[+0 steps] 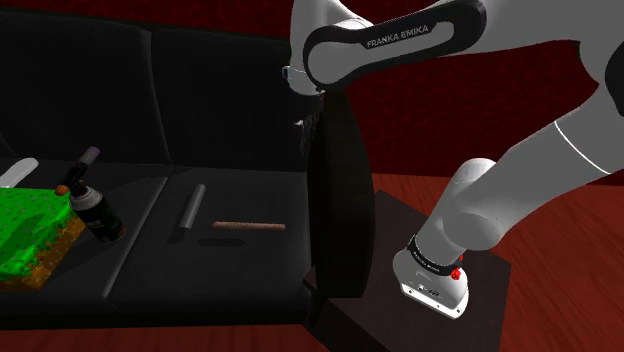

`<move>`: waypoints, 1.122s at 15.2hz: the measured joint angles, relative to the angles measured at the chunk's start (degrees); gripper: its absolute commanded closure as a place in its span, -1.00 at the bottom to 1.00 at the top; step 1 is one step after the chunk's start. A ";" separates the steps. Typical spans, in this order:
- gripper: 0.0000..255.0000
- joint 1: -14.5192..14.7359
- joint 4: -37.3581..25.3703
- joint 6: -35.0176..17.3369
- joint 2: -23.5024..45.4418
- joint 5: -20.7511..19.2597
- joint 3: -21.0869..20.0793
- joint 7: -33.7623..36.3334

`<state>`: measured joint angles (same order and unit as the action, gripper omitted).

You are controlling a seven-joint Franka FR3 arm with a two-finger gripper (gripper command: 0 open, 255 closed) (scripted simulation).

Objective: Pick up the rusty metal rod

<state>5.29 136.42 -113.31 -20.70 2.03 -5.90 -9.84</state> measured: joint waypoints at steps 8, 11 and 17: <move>-1.00 2.42 -2.50 -11.24 15.73 -1.62 -3.27 -0.91; -1.00 3.36 -4.69 -13.94 21.41 -2.88 -4.33 -0.84; -1.00 5.54 -10.12 -19.18 33.88 -6.56 -5.64 -0.46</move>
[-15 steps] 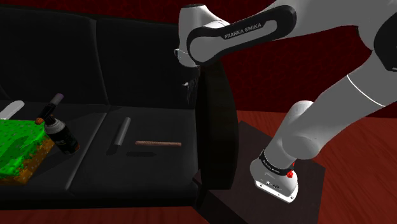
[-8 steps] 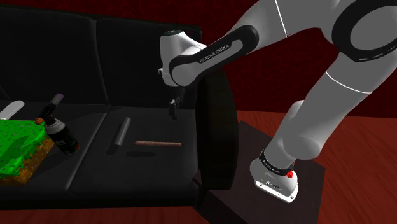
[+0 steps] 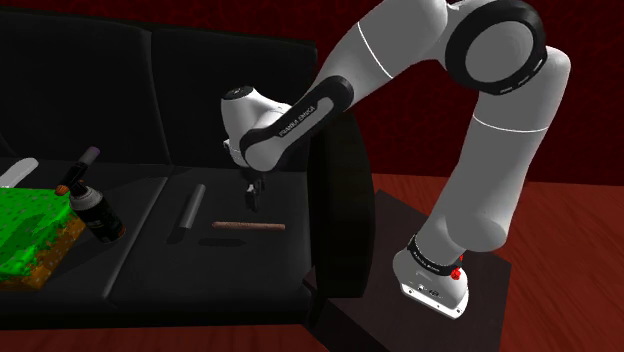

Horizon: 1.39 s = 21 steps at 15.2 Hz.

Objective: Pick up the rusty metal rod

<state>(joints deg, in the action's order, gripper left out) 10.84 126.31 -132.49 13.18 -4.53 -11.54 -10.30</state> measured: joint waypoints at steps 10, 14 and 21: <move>-1.00 3.26 -6.80 -5.90 14.60 -4.80 0.33 0.98; 1.00 3.60 -6.98 -7.61 16.52 -5.39 0.72 1.42; 1.00 3.58 -7.35 -7.70 16.65 -5.54 0.97 1.58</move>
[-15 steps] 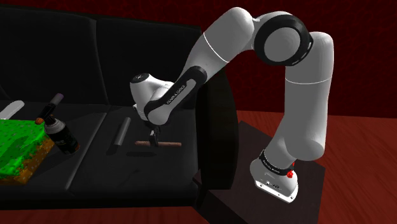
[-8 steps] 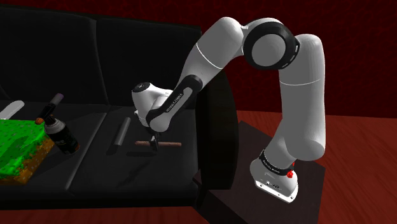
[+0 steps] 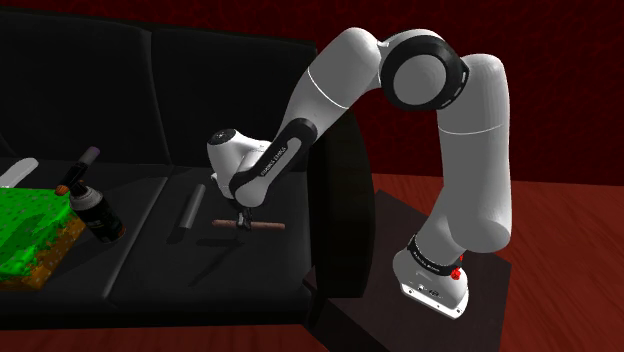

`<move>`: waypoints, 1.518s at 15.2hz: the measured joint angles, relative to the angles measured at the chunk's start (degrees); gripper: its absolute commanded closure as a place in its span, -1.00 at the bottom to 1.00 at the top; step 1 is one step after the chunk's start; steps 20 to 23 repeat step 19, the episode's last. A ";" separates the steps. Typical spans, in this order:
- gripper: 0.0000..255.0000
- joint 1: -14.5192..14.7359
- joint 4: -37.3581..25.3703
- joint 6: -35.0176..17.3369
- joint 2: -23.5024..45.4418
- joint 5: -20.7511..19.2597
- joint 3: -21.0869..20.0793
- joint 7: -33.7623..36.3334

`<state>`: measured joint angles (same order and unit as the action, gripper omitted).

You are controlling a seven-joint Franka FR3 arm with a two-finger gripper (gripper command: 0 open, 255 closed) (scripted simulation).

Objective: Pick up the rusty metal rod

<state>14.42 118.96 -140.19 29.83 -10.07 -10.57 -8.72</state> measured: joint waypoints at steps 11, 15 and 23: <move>1.00 -0.61 0.79 3.73 -4.31 1.42 -1.13 -1.03; 1.00 -0.98 1.01 5.90 -6.75 2.19 -1.57 -1.60; 1.00 -1.24 0.88 8.29 -9.08 2.96 -2.00 -2.09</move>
